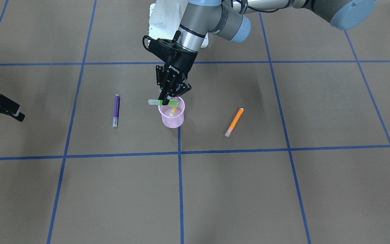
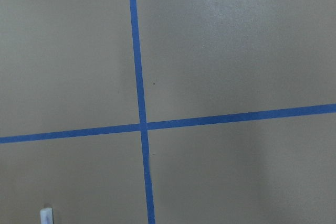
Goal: Collect pens into pen holder
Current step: 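Lift the green marker with the left gripper and drop it into the cup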
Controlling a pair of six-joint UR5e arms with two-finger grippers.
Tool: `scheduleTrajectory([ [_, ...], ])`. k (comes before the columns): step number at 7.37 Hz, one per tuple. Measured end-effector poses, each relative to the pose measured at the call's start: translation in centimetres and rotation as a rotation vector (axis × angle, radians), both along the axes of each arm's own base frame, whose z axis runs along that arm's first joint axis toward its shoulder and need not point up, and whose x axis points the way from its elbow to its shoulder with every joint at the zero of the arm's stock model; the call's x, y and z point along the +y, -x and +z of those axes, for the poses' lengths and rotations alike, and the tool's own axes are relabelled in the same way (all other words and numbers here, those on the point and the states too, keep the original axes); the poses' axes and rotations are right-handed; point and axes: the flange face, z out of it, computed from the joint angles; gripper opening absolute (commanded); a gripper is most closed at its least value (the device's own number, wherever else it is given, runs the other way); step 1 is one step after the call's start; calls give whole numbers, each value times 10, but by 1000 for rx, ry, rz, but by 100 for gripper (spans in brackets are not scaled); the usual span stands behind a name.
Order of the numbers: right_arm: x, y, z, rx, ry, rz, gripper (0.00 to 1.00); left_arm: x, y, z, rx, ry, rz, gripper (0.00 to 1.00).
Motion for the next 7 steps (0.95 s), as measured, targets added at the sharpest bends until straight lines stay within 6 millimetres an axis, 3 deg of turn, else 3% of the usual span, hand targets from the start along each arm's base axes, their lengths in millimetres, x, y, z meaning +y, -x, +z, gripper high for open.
scheduleTrajectory([
  [2,0,0,1,1,2,0,100,4,-2,-1,5,2,6,41],
  [4,0,0,3,2,5,0,100,5,0,-1,6,4,6,62],
  [5,0,0,3,2,5,0,100,5,1,-1,9,8,4,91],
  [7,-1,1,2,16,1,15,100,3,6,-1,28,30,-6,94],
])
